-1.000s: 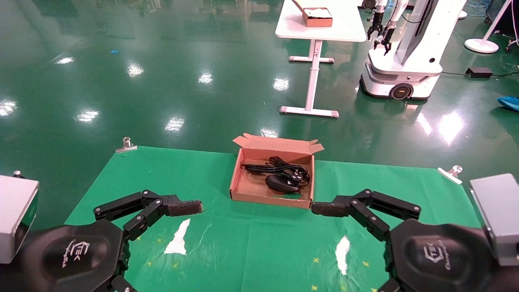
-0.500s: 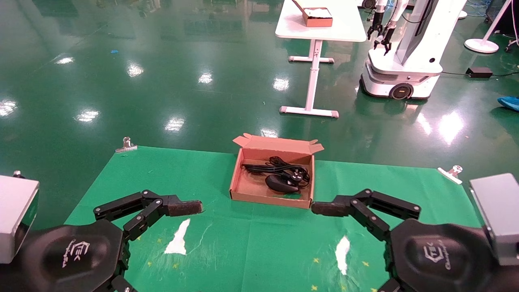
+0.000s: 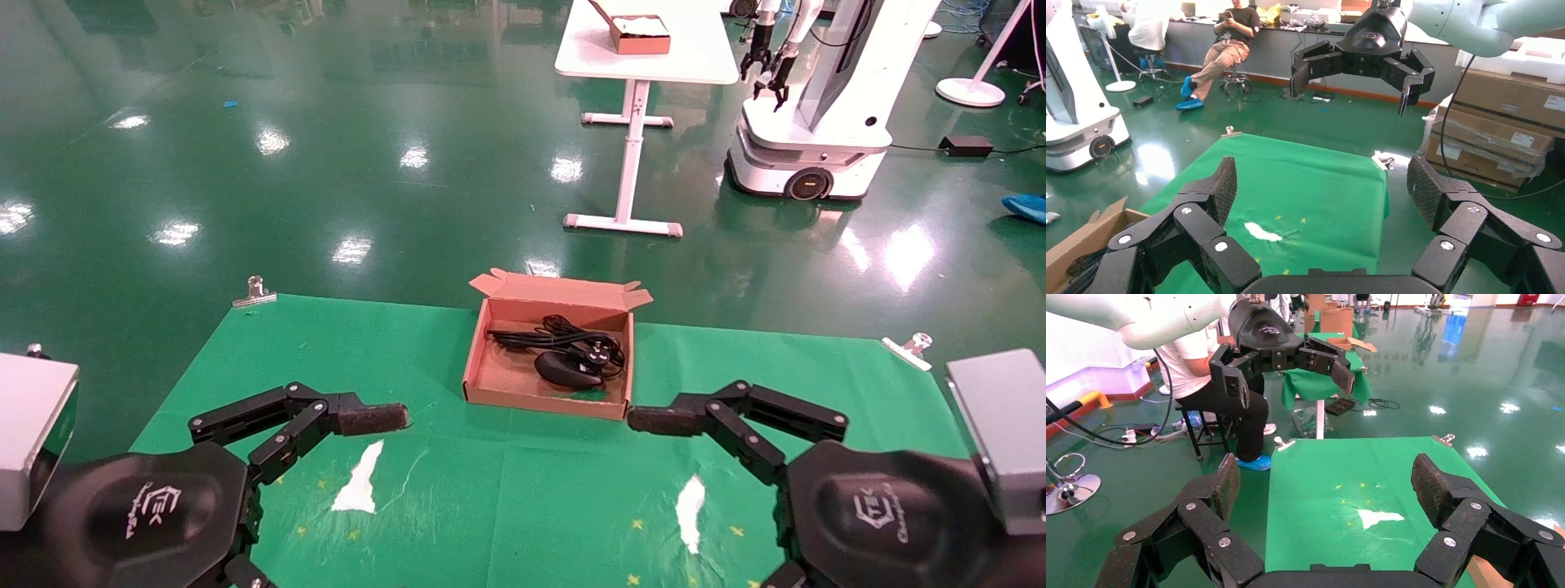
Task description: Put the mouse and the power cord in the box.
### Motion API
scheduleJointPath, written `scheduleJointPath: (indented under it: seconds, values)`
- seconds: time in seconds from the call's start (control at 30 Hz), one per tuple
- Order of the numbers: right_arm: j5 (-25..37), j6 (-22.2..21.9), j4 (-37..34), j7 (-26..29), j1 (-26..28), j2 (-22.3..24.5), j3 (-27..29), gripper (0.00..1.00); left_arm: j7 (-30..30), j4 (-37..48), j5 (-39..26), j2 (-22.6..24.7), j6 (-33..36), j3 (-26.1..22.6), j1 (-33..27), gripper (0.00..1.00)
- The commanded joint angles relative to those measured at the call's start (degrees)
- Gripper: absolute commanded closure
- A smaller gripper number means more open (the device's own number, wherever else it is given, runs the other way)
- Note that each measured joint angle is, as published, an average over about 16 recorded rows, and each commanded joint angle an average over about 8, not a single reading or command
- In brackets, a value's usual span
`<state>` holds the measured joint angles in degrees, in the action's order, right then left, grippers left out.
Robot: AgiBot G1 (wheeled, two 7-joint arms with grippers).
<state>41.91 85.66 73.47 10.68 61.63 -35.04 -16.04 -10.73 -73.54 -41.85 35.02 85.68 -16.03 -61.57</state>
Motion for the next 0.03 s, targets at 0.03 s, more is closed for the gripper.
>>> scheduleJointPath:
  seconds: [0.03]
  values:
    - [0.0,0.0,0.0,0.0,0.0,0.0,0.0,0.0,0.0,0.0,0.0,0.0,0.0,0.0,0.0,0.0]
